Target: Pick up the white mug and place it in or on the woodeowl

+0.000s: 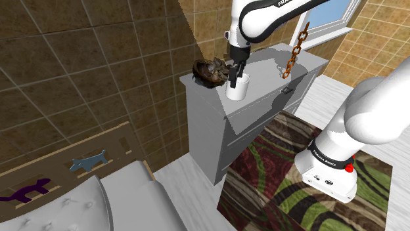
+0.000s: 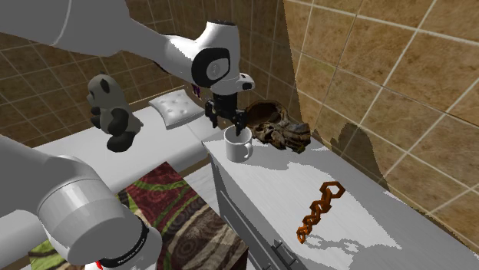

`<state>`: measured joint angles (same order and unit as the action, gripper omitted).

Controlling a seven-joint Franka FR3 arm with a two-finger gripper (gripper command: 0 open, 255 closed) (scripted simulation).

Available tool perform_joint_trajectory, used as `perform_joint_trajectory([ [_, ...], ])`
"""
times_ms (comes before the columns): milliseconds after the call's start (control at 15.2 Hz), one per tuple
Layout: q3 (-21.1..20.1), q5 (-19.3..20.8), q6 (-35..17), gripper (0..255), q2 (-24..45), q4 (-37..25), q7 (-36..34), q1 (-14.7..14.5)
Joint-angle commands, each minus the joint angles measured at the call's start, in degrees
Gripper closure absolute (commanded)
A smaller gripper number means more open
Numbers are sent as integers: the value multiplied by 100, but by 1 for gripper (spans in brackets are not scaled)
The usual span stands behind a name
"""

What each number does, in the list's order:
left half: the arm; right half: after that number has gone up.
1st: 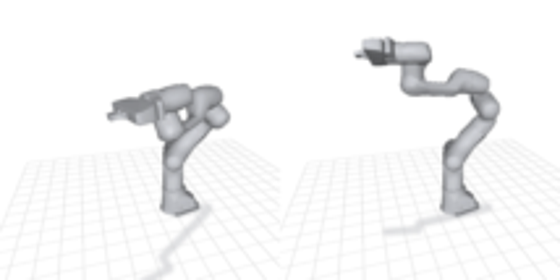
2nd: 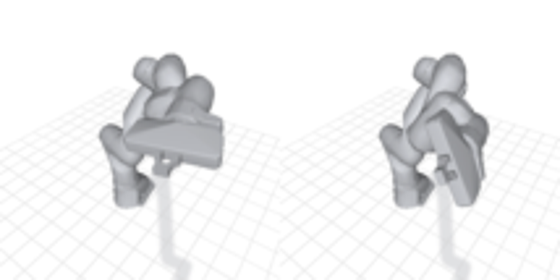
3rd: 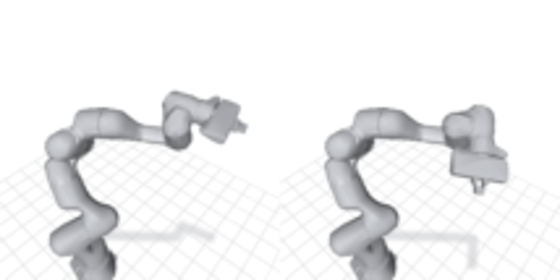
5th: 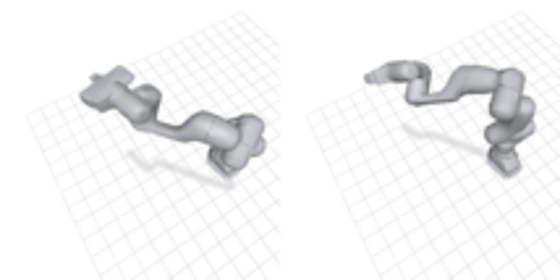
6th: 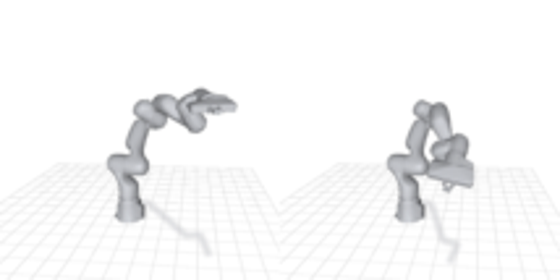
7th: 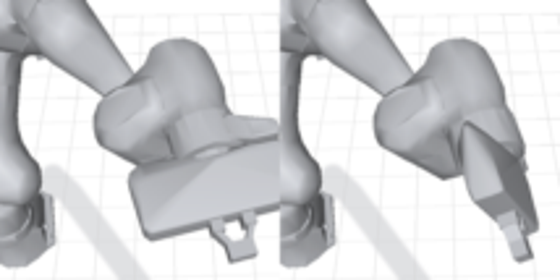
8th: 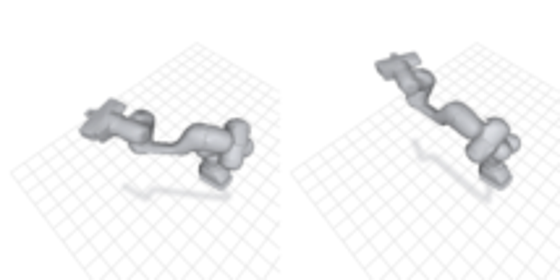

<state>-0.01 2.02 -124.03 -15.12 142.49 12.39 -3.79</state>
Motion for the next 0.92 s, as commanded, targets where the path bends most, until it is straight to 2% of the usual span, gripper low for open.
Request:
perform_joint_trajectory([
  [0,-4,-1,-177,0,130,42,-5,-4],
  [264,2,13,-573,0,336,232,-12,3],
  [792,2,13,-571,0,335,231,-12,3],
  [858,2,13,-571,255,335,231,-12,3],
])
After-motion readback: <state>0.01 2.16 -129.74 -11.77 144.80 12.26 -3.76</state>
